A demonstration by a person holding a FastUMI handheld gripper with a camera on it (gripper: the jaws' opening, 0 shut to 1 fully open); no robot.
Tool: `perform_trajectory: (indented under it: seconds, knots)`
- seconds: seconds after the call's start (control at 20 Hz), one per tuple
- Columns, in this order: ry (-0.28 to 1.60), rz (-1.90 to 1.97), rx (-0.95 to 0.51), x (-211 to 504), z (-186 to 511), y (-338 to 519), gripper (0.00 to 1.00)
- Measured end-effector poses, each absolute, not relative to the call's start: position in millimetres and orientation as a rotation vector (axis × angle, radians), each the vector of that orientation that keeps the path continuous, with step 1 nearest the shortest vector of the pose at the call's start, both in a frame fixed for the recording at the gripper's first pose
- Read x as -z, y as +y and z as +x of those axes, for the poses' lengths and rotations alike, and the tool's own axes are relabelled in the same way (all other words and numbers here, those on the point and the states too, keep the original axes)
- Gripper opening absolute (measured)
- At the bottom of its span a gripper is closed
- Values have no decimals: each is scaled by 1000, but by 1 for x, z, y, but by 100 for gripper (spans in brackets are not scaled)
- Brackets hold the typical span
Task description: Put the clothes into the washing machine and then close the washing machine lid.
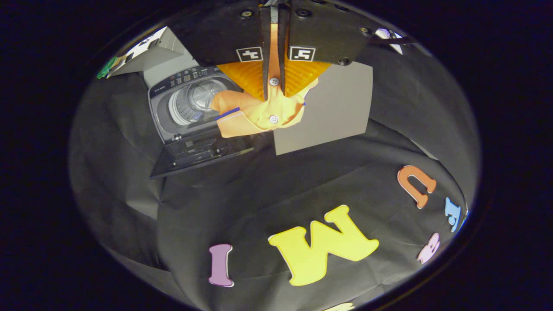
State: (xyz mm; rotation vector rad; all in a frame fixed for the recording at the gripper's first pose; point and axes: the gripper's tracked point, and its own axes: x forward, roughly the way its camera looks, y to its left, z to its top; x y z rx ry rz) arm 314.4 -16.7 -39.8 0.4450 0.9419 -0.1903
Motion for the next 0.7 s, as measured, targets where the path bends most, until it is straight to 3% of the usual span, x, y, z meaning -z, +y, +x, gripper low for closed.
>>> perform_trajectory:
  seconds: [0.7]
  knots:
    - [924, 423, 224, 50, 308, -100, 10]
